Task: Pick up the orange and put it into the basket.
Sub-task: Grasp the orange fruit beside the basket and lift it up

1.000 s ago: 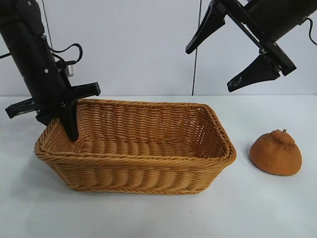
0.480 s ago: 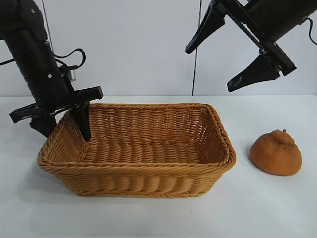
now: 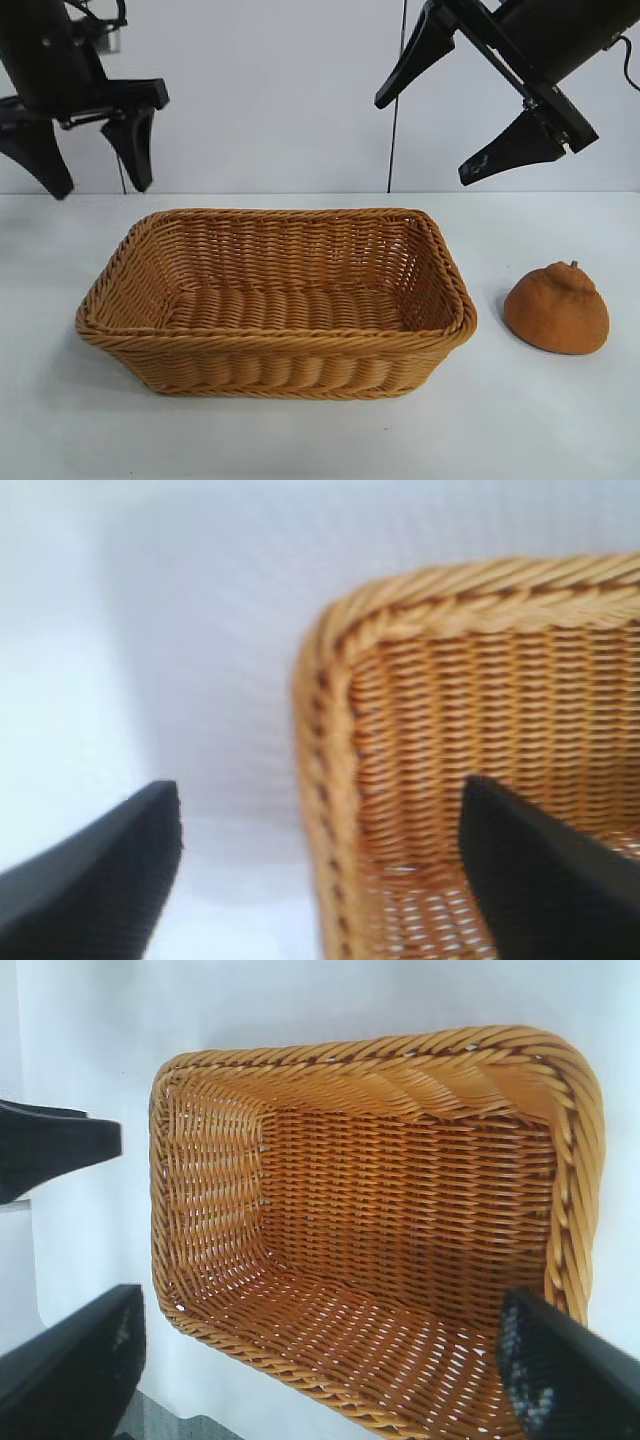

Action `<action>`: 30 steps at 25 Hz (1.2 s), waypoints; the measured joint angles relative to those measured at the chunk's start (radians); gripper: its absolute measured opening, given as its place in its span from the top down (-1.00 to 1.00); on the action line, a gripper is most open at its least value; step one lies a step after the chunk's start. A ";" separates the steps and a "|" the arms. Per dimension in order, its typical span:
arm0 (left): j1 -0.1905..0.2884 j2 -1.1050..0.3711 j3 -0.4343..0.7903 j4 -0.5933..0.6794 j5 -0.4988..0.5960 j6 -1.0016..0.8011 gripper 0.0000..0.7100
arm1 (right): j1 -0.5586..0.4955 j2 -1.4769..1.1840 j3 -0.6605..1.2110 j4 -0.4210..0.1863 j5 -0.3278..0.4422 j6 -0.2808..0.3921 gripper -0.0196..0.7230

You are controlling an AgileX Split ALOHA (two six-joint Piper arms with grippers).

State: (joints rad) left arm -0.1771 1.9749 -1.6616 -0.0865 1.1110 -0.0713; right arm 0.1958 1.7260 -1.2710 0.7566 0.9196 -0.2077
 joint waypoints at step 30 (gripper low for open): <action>0.162 -0.853 0.726 0.093 0.091 0.066 -0.55 | 0.000 0.000 0.000 -0.011 0.004 0.000 -0.81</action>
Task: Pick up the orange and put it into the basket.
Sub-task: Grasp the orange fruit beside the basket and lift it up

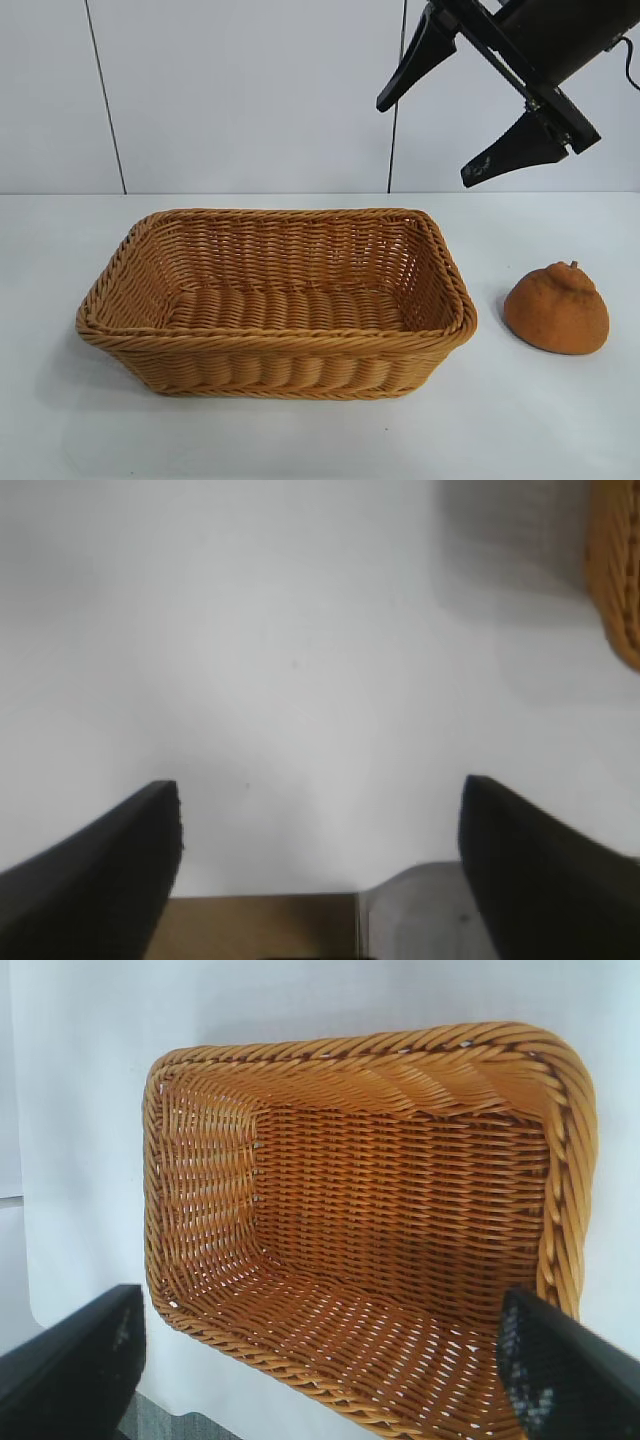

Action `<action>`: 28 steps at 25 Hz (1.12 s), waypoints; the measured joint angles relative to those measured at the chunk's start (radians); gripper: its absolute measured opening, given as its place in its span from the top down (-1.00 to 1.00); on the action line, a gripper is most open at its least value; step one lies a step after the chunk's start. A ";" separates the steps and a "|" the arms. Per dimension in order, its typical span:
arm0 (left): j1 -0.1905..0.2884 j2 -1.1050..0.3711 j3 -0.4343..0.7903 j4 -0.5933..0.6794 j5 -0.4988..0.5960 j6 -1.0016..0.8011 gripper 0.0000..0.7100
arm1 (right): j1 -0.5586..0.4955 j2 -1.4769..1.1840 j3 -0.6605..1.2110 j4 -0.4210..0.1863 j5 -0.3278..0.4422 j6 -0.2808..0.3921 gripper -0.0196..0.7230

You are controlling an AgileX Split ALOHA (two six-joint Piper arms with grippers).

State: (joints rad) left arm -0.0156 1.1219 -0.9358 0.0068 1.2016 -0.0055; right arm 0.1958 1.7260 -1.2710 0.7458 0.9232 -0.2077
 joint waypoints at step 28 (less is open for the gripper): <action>0.000 -1.120 0.433 -0.007 -0.135 0.000 -0.55 | -0.005 0.001 -0.204 -0.617 0.176 0.275 -0.81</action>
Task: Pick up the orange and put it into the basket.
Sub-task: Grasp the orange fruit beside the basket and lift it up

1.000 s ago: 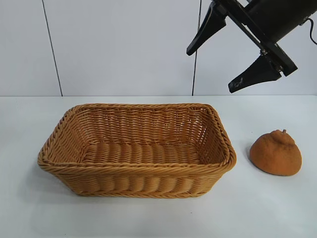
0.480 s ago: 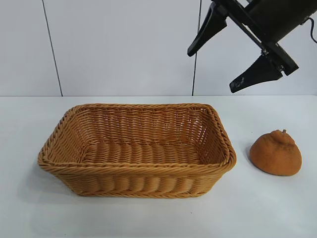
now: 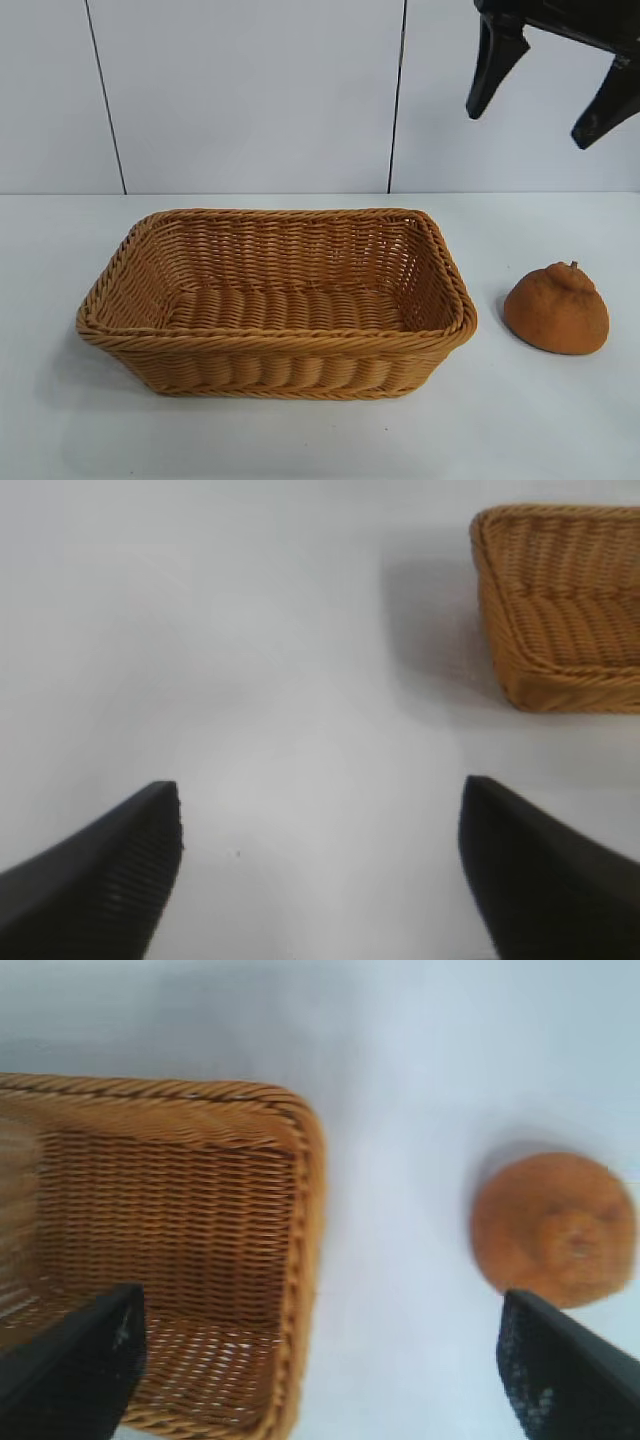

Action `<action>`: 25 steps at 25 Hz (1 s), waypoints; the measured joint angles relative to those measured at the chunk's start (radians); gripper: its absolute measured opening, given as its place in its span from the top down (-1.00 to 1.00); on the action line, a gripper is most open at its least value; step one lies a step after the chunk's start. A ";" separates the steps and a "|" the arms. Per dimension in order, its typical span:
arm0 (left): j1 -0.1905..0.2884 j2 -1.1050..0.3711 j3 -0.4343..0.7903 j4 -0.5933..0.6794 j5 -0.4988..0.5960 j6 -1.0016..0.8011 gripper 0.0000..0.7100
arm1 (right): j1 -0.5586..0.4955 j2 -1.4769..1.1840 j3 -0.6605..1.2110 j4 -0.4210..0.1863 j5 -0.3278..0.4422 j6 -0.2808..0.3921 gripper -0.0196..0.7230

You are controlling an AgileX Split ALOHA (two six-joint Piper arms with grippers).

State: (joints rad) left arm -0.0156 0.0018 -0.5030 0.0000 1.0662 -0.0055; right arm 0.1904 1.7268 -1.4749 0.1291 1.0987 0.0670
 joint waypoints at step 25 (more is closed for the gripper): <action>0.000 -0.006 0.000 -0.008 0.000 0.000 -0.55 | -0.129 0.416 -0.002 -0.019 -0.047 0.018 -0.81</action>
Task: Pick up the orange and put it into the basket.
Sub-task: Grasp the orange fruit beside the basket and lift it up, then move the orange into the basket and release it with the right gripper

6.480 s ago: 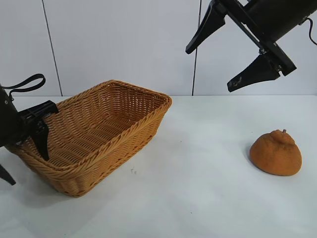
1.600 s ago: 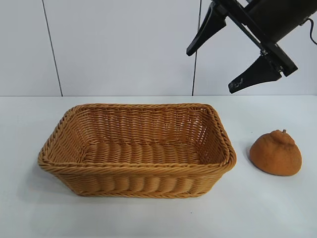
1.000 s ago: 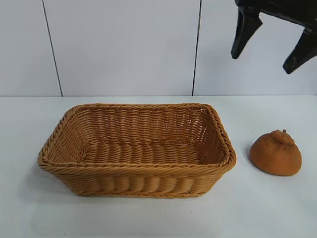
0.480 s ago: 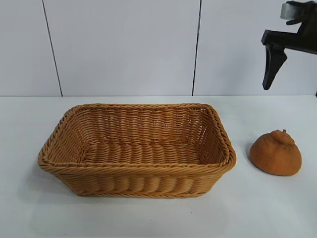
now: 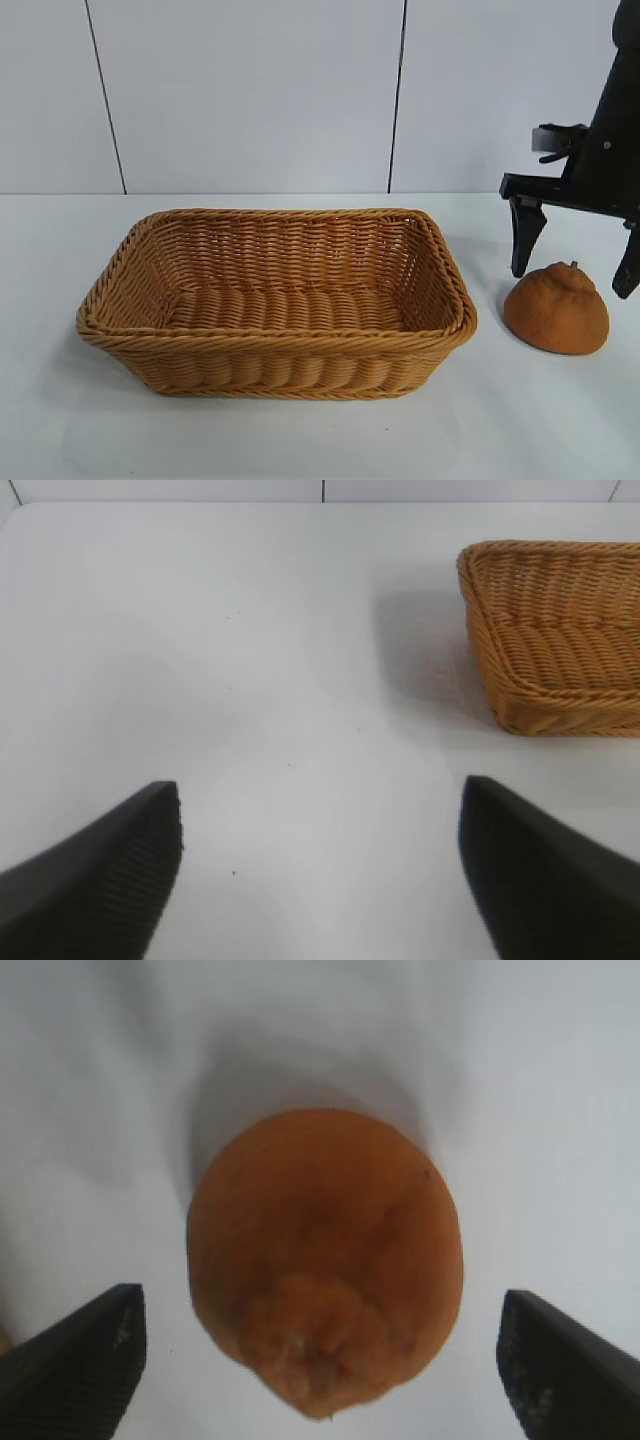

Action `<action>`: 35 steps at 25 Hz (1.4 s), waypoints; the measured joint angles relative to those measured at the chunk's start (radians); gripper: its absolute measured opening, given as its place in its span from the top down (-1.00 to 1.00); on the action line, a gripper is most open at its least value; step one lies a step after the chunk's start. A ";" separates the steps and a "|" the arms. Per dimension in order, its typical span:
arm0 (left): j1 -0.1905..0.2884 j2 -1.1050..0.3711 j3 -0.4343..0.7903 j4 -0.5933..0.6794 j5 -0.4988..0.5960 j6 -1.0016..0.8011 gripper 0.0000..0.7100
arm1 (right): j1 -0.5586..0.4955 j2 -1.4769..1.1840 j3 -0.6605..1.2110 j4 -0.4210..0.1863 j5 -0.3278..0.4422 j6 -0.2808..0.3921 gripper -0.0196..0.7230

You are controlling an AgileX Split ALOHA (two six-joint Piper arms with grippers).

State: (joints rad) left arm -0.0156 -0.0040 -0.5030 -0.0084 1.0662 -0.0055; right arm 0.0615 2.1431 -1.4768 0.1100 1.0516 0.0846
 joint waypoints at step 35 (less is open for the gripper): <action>0.000 0.000 0.000 -0.001 0.000 0.000 -0.55 | 0.216 -0.369 -0.002 0.047 -0.025 -0.013 0.78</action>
State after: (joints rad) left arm -0.0156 -0.0040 -0.5030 -0.0094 1.0662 -0.0055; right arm 0.2776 1.7746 -1.4790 0.1570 1.0262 0.0713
